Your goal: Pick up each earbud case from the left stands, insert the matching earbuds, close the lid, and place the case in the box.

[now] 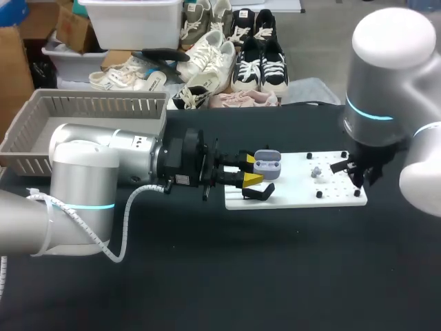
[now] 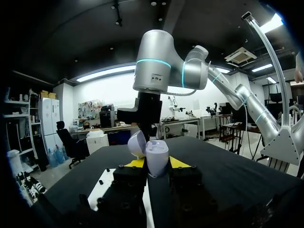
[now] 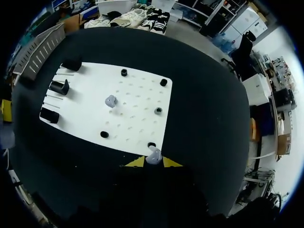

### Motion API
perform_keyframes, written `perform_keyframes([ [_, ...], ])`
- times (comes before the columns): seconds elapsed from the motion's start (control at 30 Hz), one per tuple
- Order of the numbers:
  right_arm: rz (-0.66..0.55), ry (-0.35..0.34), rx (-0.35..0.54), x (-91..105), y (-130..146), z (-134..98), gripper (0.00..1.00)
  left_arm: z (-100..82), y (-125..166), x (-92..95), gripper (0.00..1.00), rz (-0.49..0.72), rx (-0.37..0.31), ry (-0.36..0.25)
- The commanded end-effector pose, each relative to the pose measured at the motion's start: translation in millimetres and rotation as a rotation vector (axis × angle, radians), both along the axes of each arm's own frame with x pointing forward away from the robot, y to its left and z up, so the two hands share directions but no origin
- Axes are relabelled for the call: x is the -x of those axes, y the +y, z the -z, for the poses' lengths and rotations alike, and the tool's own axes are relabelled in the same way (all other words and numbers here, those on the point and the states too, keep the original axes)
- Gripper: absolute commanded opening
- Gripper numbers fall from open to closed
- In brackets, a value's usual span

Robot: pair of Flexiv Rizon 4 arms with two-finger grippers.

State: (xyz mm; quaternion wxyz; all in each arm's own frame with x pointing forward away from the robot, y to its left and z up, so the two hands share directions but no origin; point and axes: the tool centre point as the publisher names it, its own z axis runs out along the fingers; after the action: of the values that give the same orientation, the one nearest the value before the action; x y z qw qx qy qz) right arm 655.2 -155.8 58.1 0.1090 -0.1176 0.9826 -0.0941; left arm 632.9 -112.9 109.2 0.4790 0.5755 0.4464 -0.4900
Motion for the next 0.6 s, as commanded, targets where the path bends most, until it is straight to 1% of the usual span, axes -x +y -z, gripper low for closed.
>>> perform_keyframes([
  [0.03, 0.001, -0.025, 0.001, 14.2, 3.2, -20.3, 0.0, 0.2, 0.0, -0.2, 0.0, 0.0, 0.001, 0.0],
  [0.2, -0.012, -0.039, -0.003, 21.6, 16.2, -39.5, 0.0, 0.2, 0.0, -0.2, 0.0, 0.0, 0.001, 0.0],
  [0.6, -0.092, -0.051, -0.005, 40.4, 58.6, -84.1, 0.0, 0.2, 0.0, -0.2, 0.0, 0.0, 0.001, 0.0],
])
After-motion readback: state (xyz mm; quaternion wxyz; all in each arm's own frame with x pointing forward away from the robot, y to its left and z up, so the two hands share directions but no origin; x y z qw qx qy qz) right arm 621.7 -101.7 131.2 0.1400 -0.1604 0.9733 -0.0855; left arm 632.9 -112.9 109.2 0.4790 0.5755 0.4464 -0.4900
